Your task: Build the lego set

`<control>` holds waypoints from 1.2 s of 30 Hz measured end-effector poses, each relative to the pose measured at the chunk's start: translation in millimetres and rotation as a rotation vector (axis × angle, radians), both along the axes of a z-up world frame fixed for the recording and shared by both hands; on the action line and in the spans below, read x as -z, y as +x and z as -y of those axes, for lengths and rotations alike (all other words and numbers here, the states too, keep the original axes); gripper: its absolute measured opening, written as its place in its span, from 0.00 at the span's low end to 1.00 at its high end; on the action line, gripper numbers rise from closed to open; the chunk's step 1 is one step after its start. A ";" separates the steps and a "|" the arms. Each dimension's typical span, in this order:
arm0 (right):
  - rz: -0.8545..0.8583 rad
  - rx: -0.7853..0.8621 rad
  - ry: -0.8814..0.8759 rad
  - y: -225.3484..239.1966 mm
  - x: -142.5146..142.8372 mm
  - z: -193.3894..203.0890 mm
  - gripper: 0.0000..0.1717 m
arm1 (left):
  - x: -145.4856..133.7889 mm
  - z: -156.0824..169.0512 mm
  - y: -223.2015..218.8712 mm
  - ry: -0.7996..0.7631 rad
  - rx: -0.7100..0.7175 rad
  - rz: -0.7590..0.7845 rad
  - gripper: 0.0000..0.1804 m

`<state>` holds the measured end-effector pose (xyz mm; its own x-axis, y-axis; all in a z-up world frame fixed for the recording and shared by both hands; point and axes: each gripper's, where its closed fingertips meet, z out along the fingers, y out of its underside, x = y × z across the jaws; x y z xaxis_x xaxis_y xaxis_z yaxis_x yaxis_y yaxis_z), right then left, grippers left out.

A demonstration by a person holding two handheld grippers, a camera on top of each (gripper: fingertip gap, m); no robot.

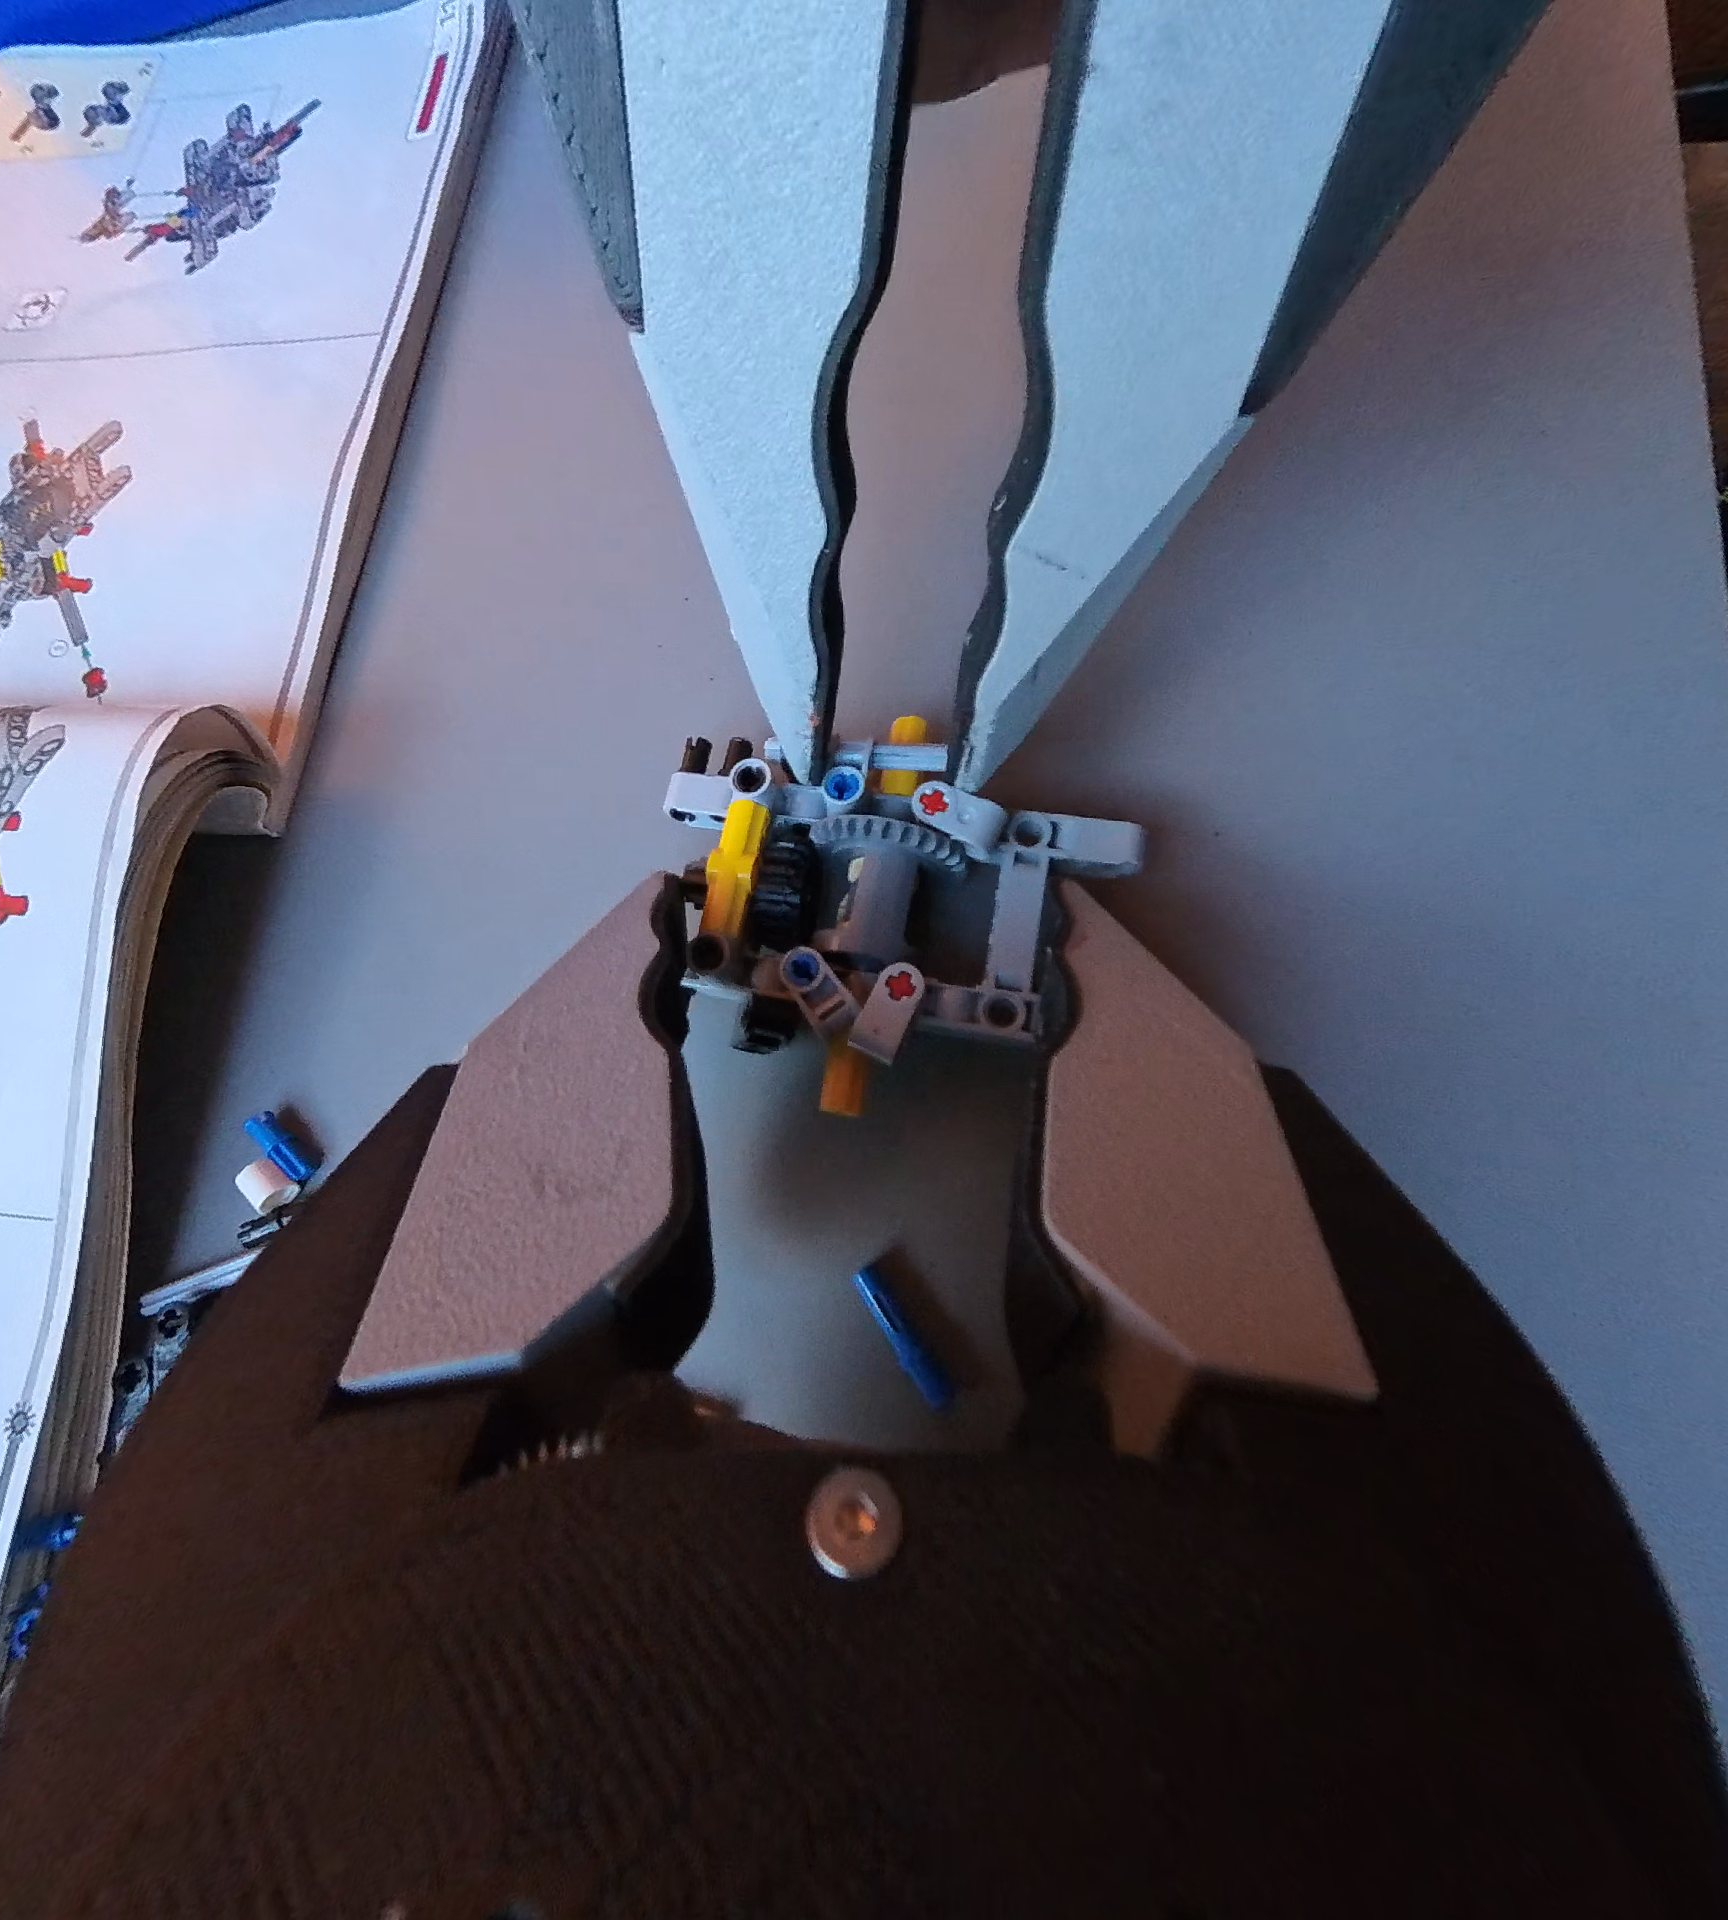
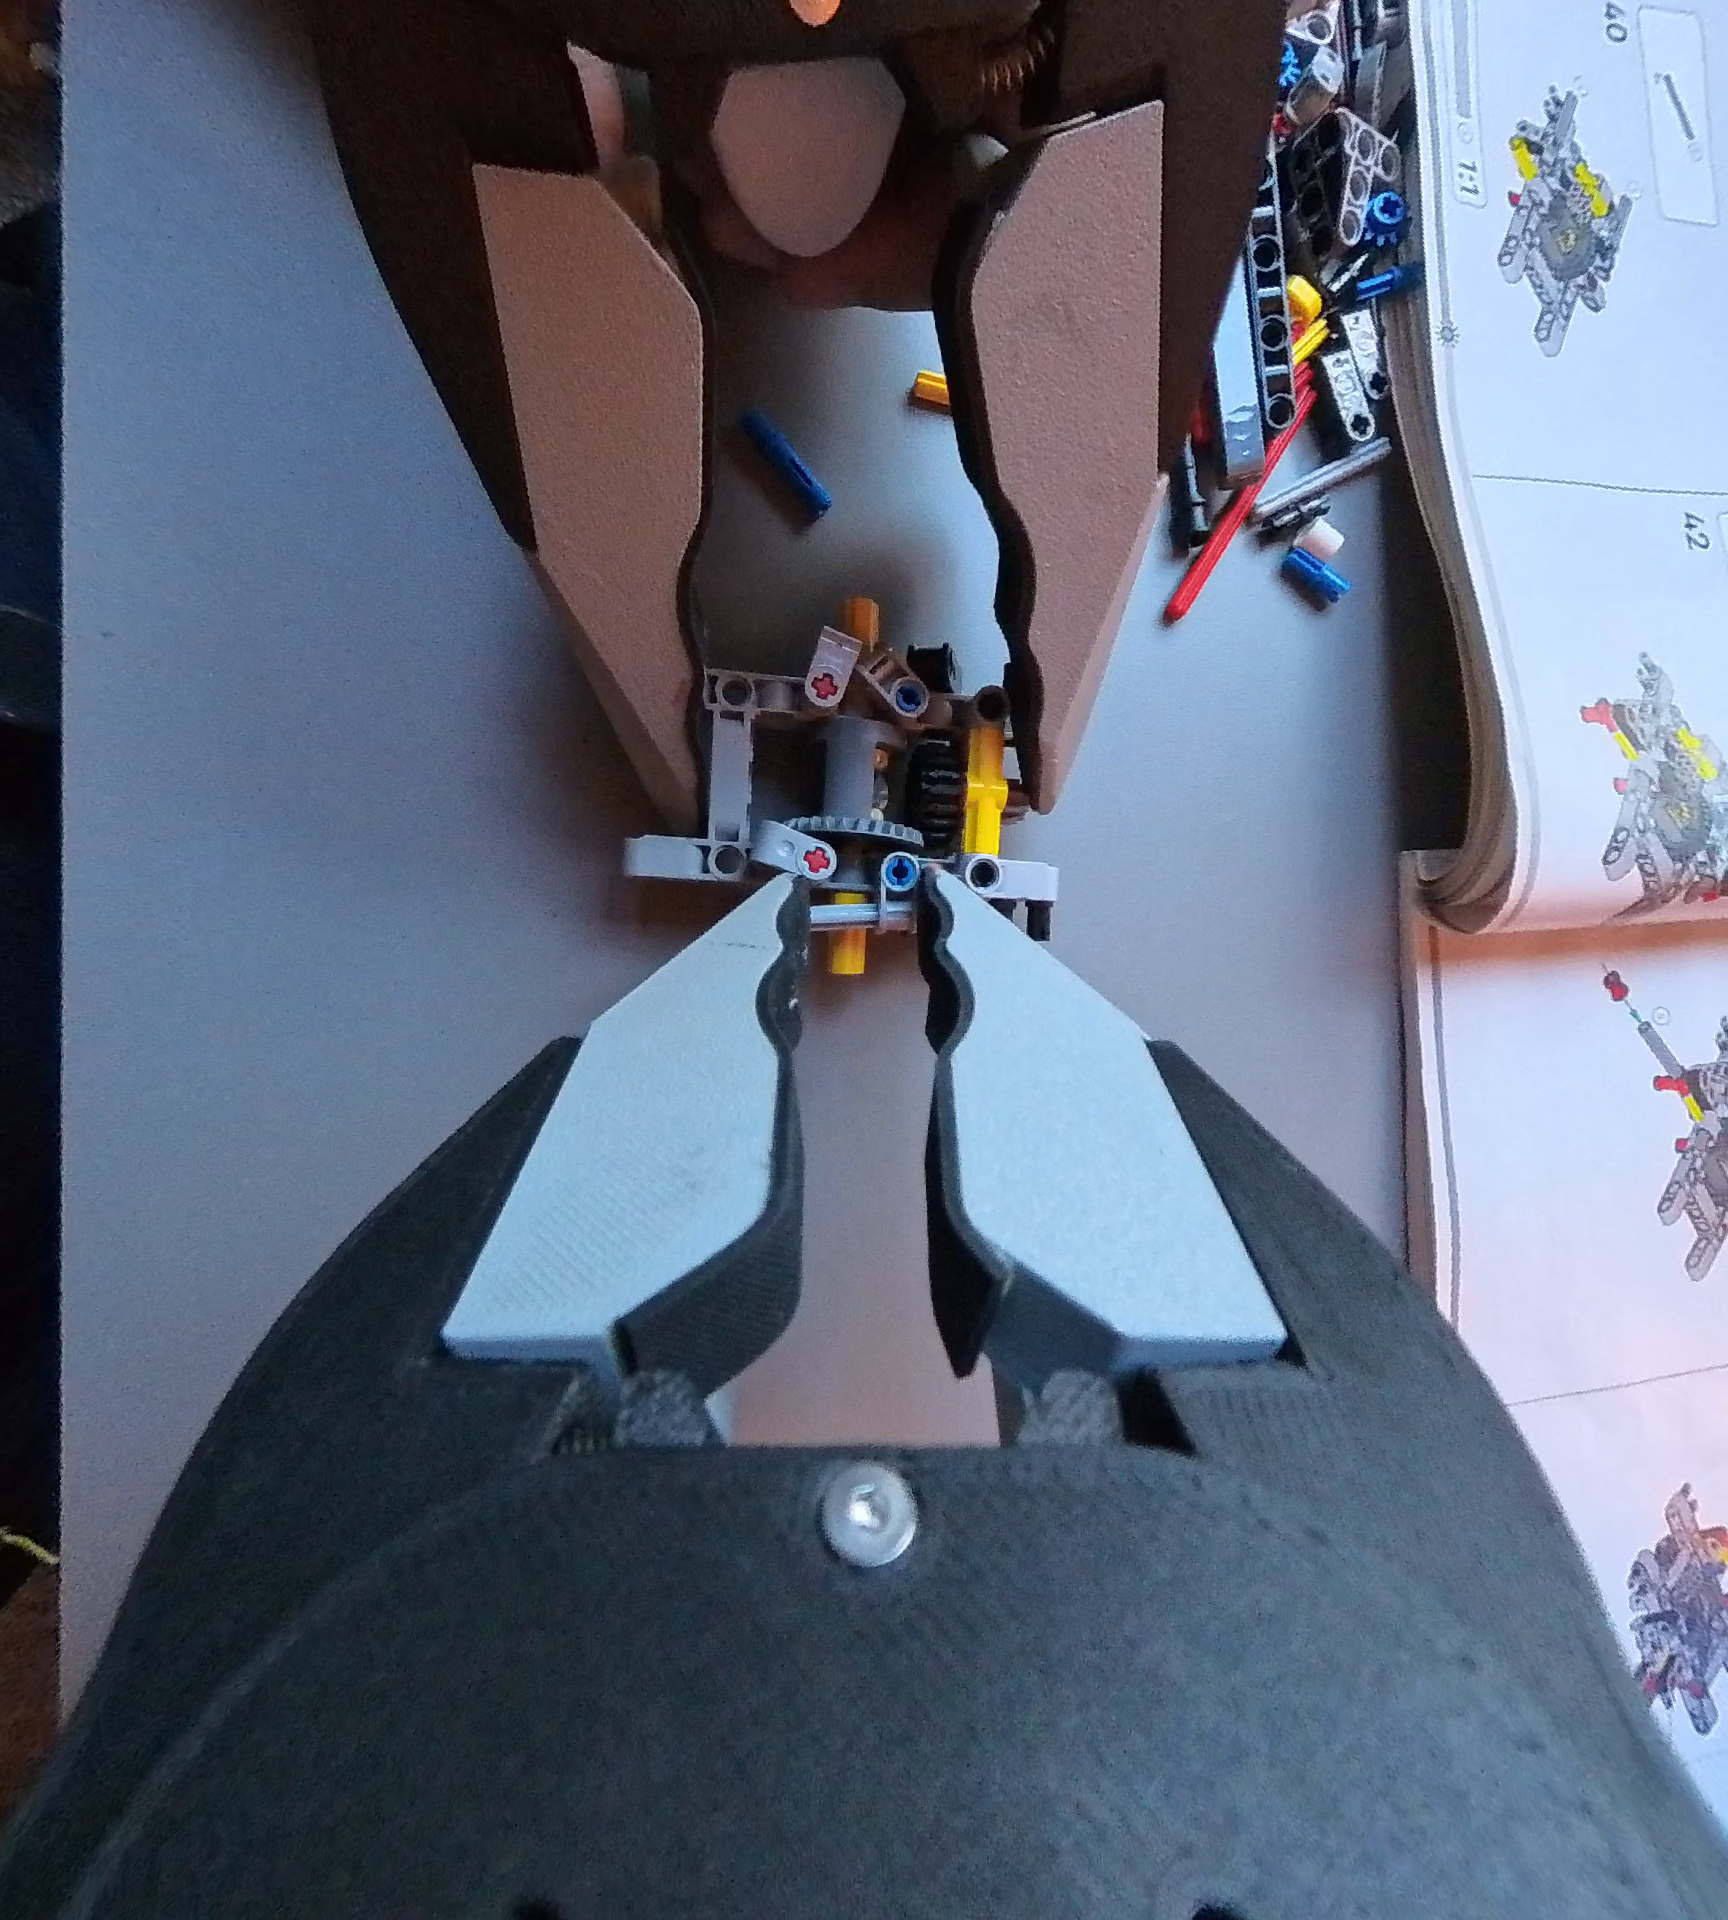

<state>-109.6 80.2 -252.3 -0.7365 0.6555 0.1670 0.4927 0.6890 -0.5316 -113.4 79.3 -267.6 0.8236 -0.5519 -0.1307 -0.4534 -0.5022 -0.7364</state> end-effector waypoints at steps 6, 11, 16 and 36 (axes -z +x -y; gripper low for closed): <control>0.099 -0.038 -0.017 5.6 0.7 2.4 0.11 | 0.1 2.3 6.4 0.001 0.032 -0.001 0.36; 0.361 -0.051 -0.315 19.4 -9.7 12.9 0.23 | -0.8 3.5 9.9 0.017 0.047 -0.016 0.37; 0.235 -0.048 -0.194 14.1 -7.4 6.3 0.14 | -0.3 2.5 7.6 0.007 0.029 -0.009 0.37; -0.002 -0.030 0.161 8.4 0.6 3.3 0.13 | -0.8 0.4 4.8 0.018 -0.008 -0.021 0.37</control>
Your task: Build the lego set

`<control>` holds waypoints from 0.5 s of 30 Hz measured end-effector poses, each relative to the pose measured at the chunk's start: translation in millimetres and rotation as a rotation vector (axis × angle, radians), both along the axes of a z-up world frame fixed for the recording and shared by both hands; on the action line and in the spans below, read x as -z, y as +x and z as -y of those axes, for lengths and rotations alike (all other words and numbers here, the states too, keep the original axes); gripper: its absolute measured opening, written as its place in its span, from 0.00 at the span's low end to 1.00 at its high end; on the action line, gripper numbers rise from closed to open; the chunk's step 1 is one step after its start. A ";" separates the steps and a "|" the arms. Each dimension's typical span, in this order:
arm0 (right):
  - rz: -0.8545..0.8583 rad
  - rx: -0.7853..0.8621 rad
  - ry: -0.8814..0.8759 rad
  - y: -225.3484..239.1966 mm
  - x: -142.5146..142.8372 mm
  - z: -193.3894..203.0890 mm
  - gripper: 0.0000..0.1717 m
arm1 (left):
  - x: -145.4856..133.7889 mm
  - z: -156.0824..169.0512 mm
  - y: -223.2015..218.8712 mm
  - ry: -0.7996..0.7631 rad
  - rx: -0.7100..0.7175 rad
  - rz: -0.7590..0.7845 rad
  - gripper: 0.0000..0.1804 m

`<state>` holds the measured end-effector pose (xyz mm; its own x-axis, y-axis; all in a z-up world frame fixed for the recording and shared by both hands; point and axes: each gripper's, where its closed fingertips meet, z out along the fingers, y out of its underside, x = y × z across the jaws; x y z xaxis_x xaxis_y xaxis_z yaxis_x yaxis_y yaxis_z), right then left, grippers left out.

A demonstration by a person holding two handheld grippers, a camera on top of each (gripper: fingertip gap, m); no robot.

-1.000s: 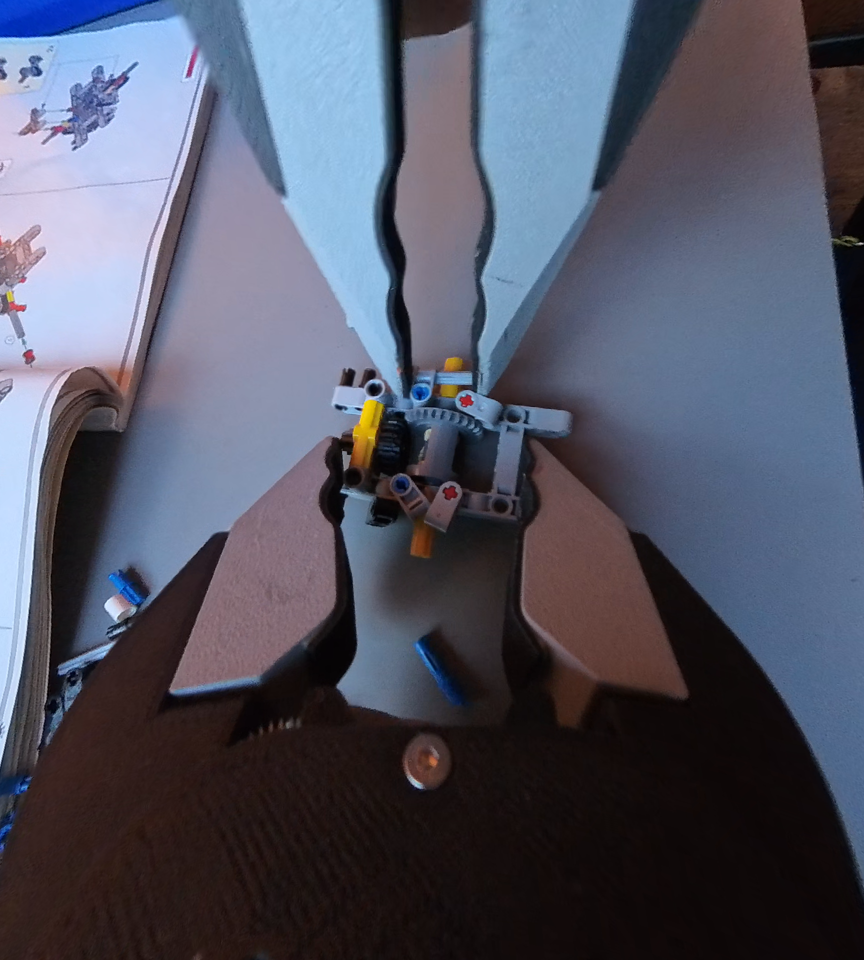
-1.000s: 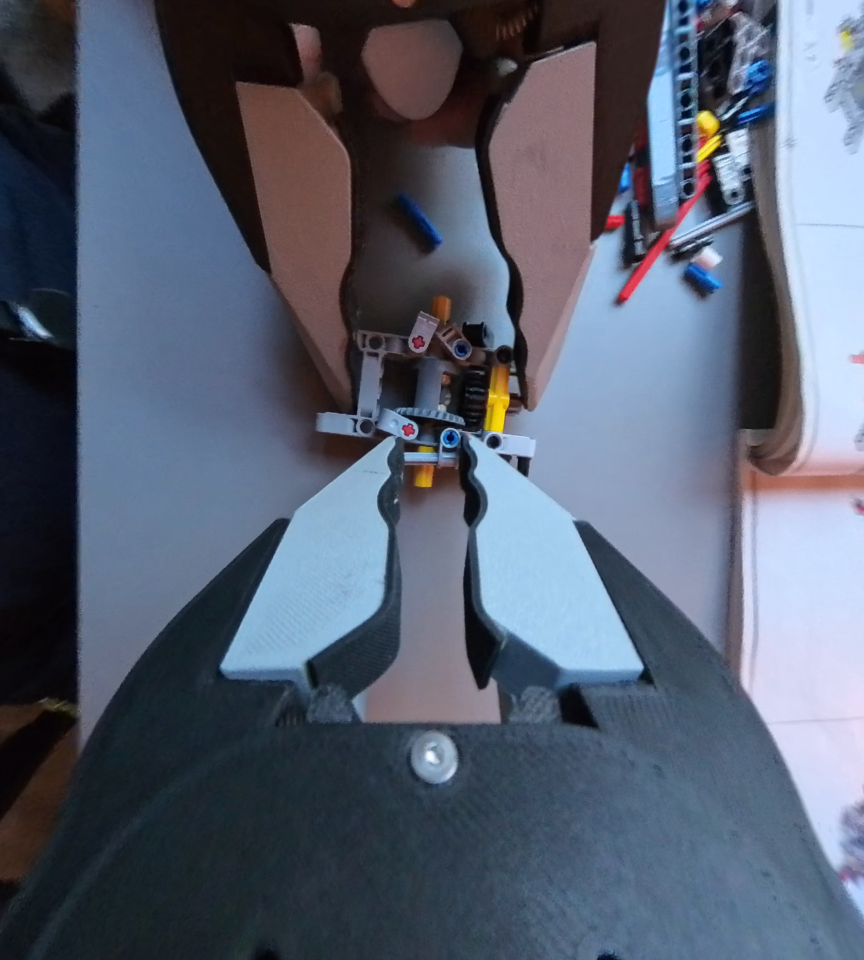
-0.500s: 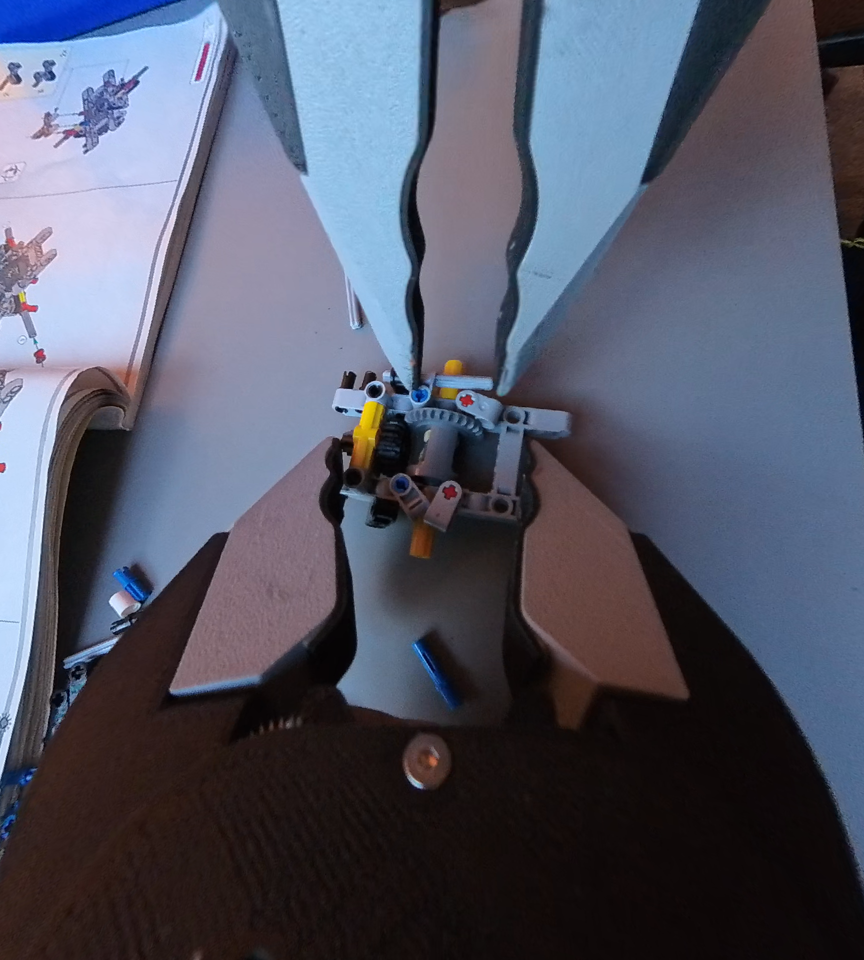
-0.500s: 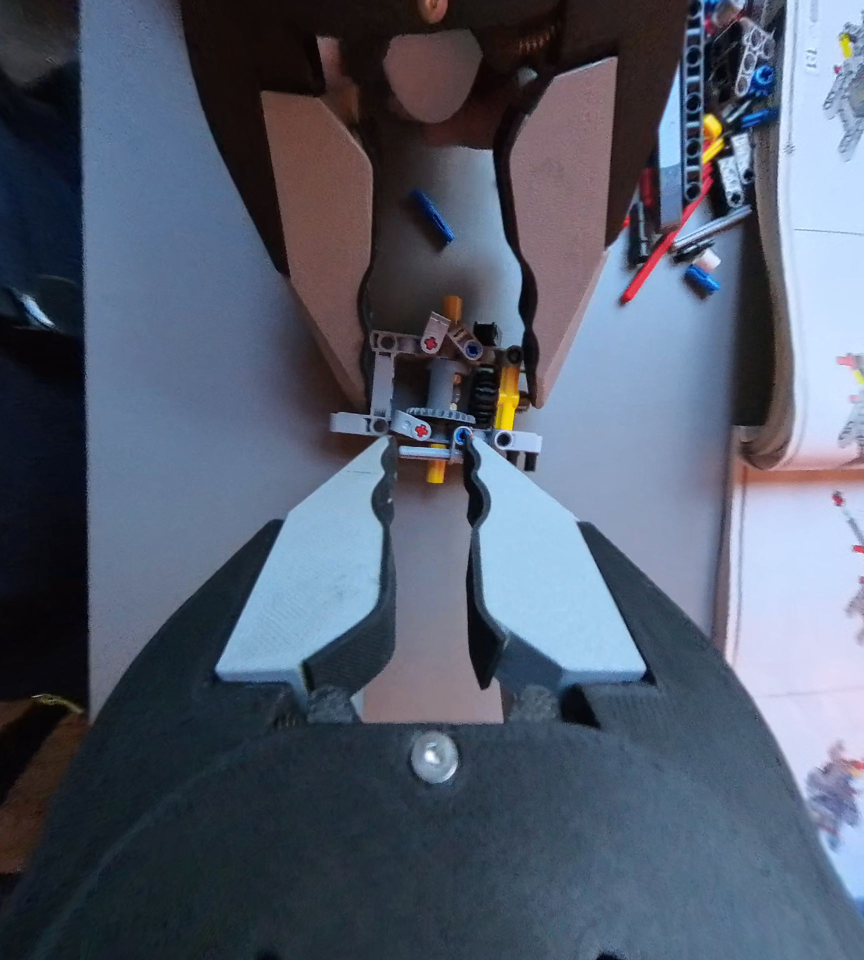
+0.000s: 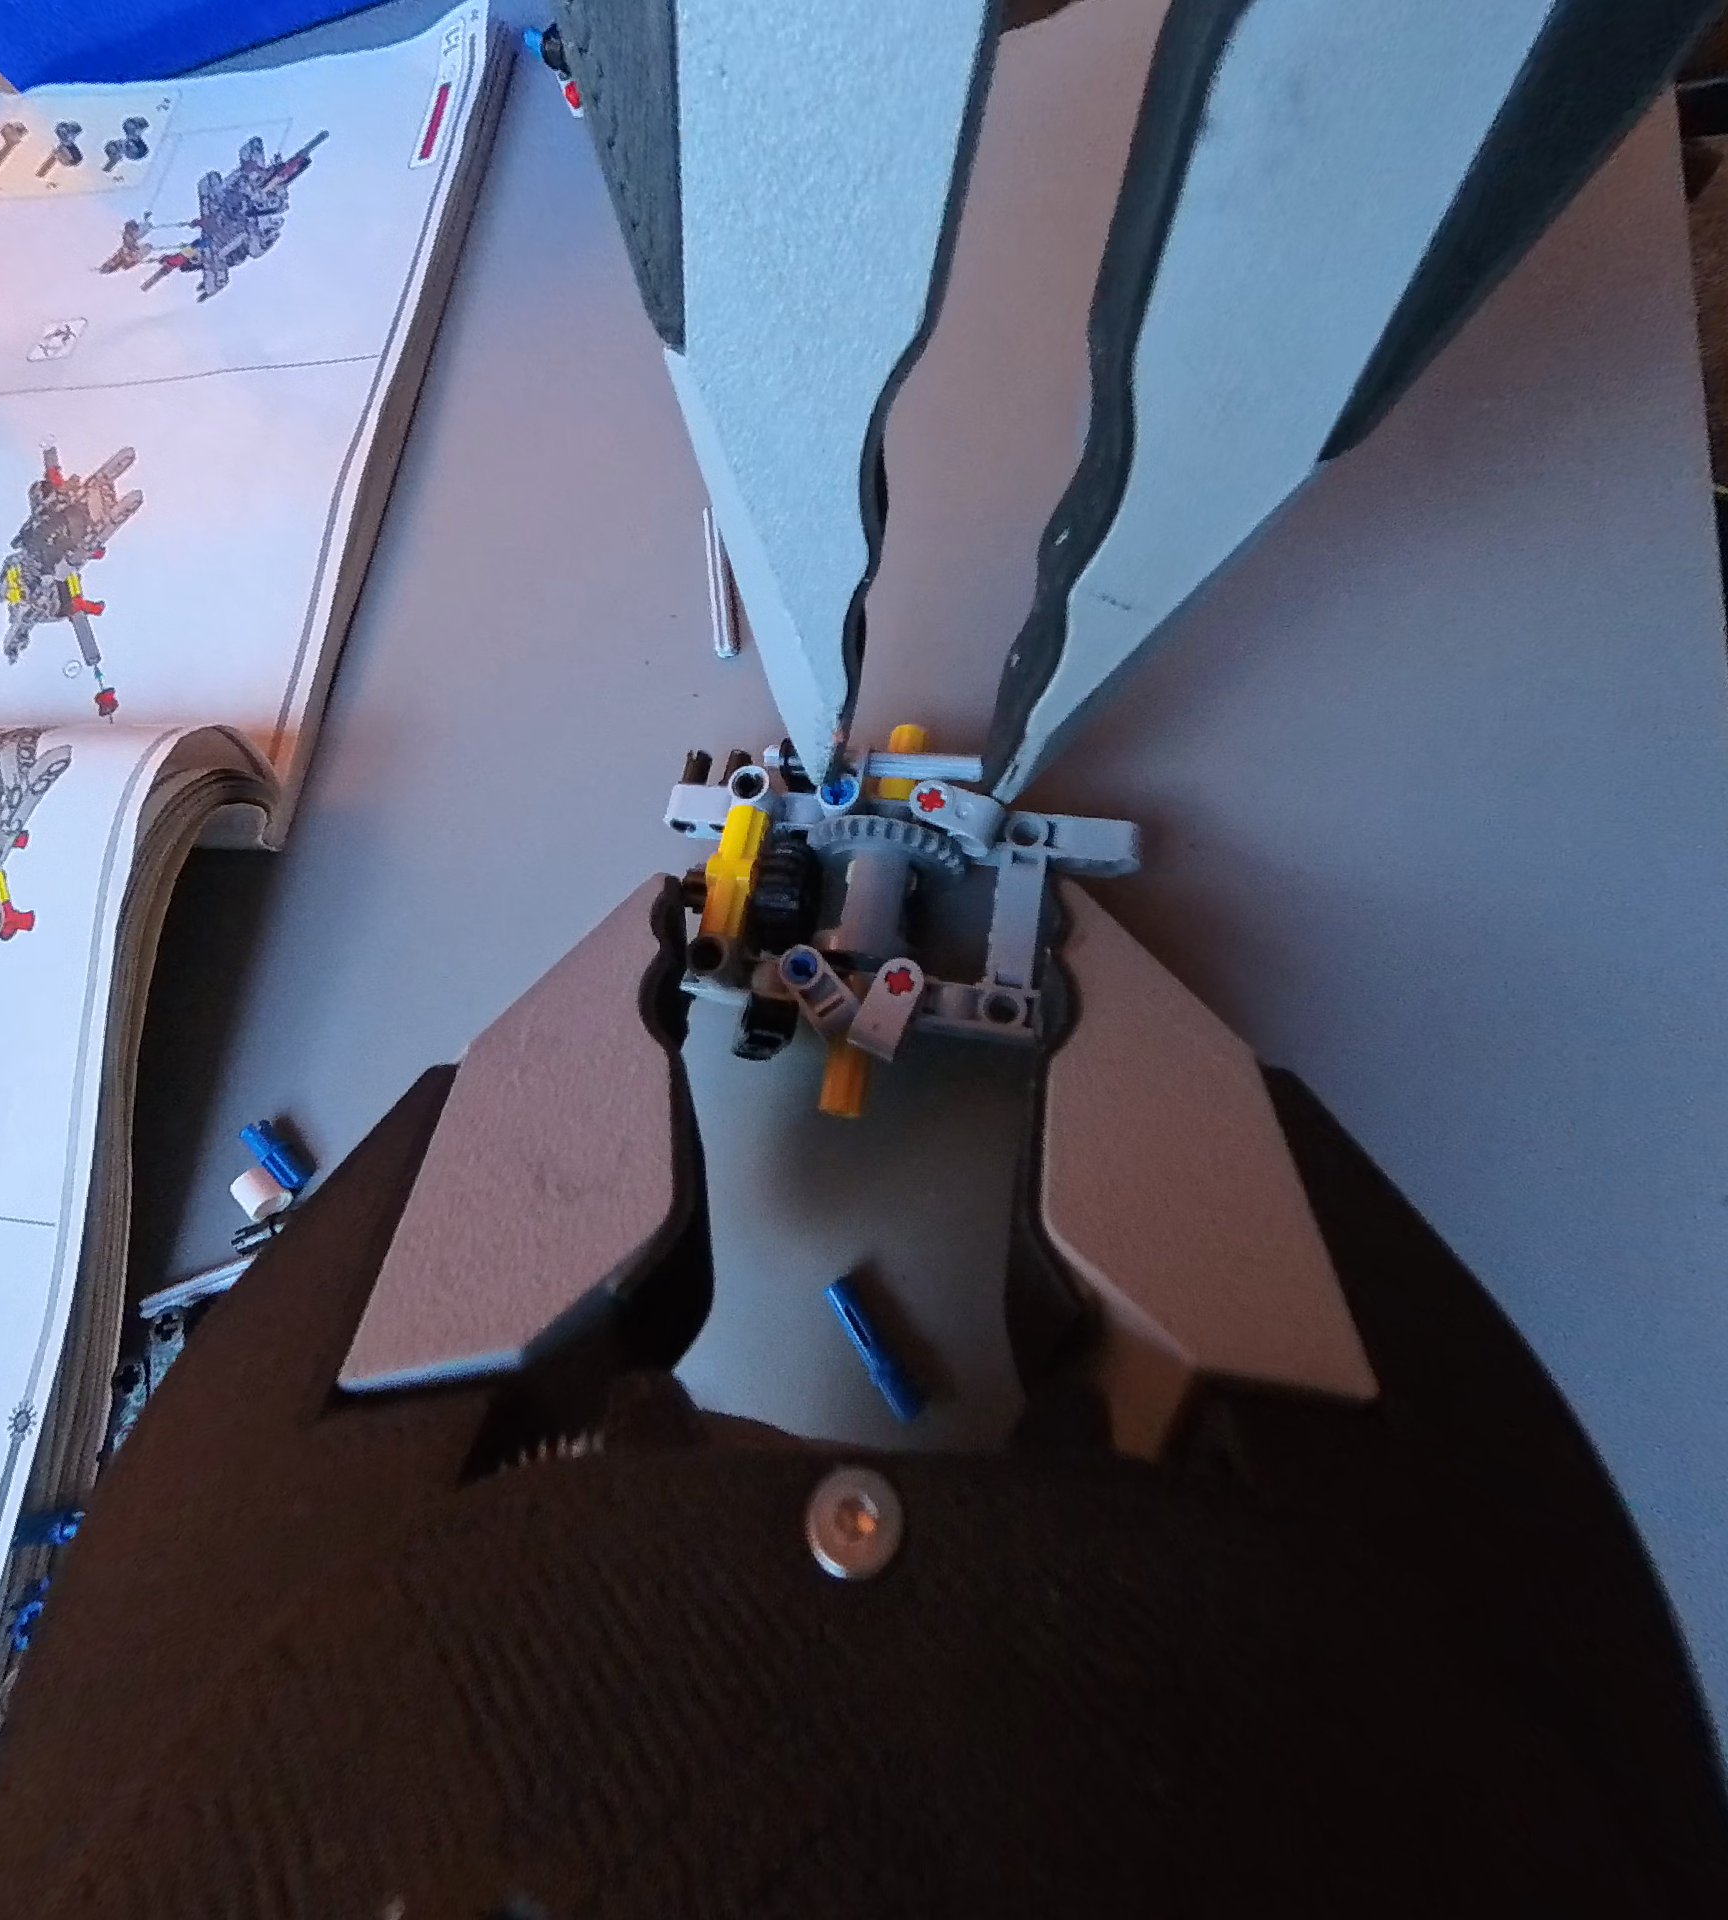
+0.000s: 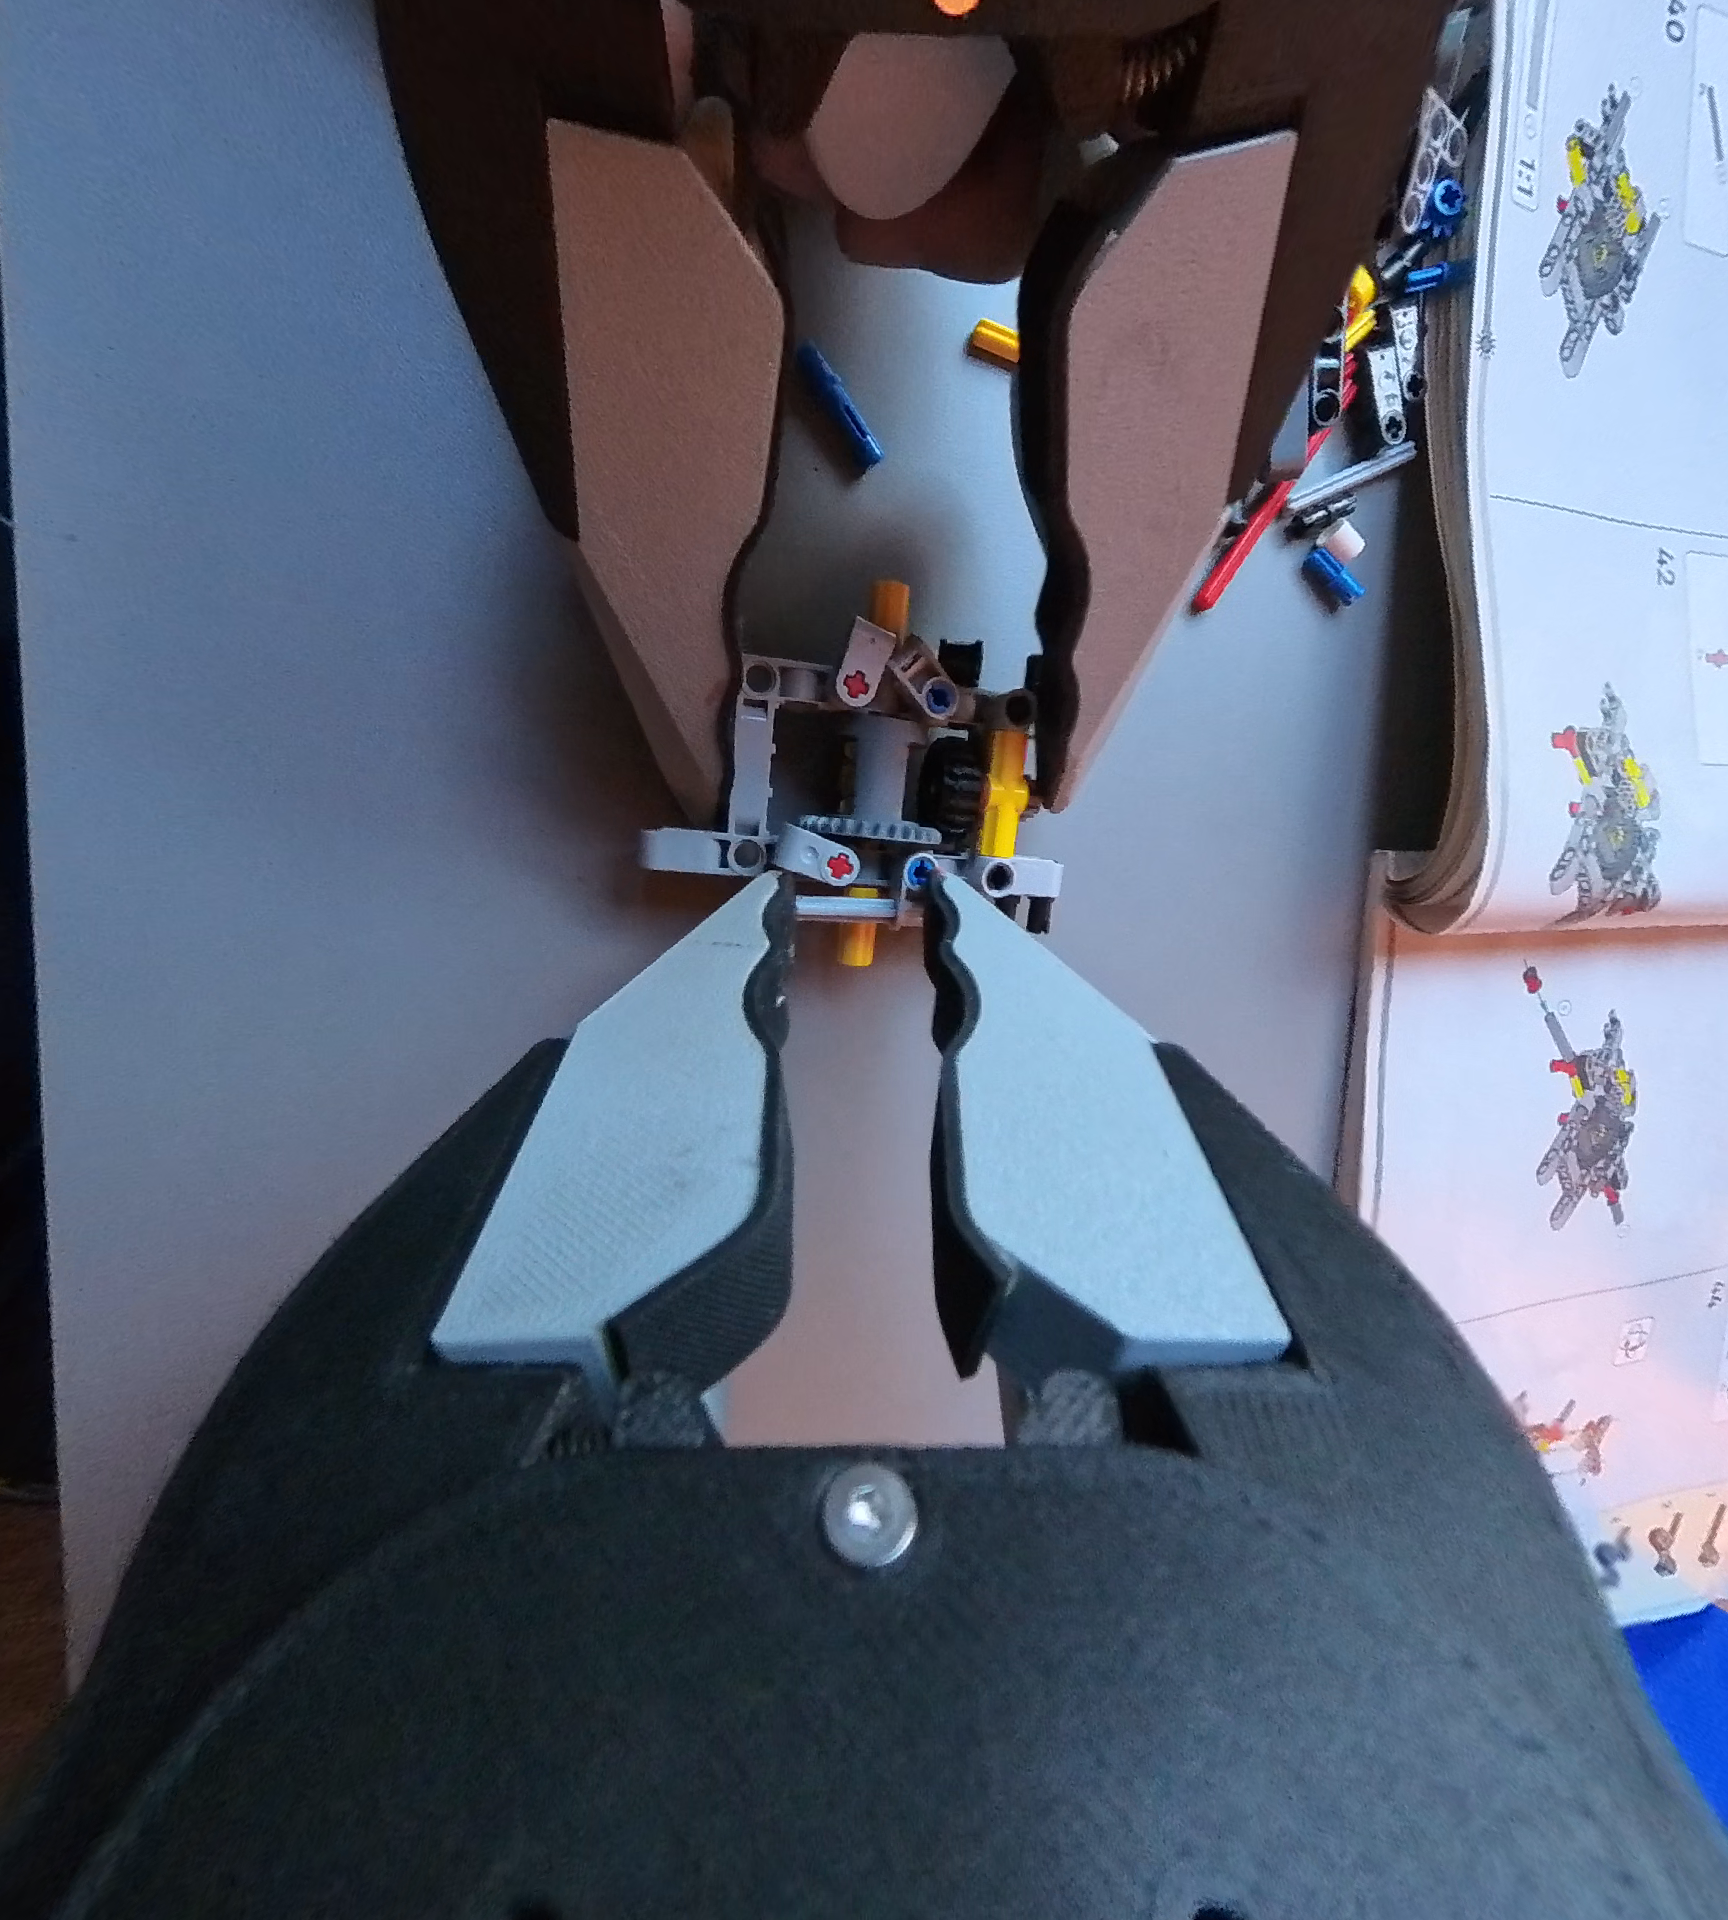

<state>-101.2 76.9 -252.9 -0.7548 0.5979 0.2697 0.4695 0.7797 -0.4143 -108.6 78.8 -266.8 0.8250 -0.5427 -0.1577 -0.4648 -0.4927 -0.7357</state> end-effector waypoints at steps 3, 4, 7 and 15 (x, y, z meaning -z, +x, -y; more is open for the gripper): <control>-0.010 -0.014 0.008 1.1 0.4 -1.4 0.10 | -0.4 -1.6 -1.3 0.008 -0.018 -0.008 0.37; -0.009 -0.017 0.004 1.2 0.5 -1.6 0.10 | -0.4 -1.4 -1.3 0.006 -0.018 -0.007 0.37; 0.000 0.000 -0.027 -0.1 0.6 -2.6 0.10 | -0.6 -2.4 -2.9 0.010 -0.031 -0.011 0.37; -0.006 0.026 0.036 -7.8 0.0 -13.8 0.00 | -1.3 -5.1 -3.5 0.018 -0.071 -0.010 0.37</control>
